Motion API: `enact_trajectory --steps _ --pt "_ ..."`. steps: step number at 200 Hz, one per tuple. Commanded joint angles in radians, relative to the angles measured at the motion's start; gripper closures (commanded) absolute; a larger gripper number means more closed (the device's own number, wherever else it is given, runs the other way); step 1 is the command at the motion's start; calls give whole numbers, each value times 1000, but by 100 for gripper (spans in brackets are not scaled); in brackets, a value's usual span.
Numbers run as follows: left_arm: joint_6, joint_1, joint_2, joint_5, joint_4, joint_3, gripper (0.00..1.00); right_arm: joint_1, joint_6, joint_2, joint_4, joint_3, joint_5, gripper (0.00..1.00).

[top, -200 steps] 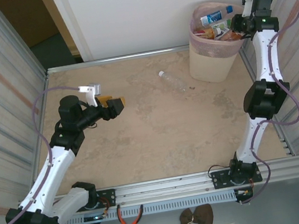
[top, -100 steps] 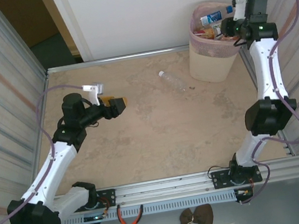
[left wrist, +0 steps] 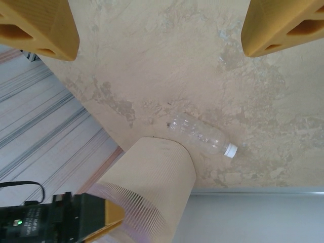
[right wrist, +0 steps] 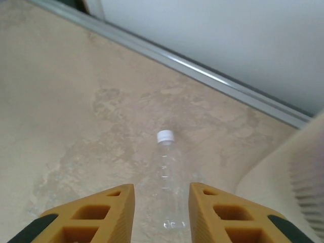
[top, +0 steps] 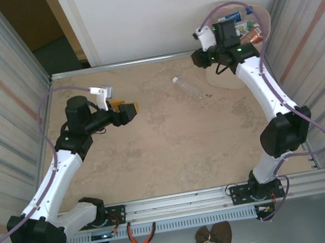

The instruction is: Put the plastic bottles in the bin

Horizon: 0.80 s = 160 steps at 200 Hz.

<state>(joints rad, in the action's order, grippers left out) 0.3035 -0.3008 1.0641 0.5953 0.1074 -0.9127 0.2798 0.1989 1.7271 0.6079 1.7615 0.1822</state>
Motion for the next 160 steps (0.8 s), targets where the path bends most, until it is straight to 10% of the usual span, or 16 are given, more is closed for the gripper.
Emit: enact_trajectory --steps 1,160 --pt "-29 6 -16 15 27 -27 16 49 107 93 -13 12 -68 64" --pt "0 6 -41 -10 35 0 16 98 208 699 188 475 -245 25"
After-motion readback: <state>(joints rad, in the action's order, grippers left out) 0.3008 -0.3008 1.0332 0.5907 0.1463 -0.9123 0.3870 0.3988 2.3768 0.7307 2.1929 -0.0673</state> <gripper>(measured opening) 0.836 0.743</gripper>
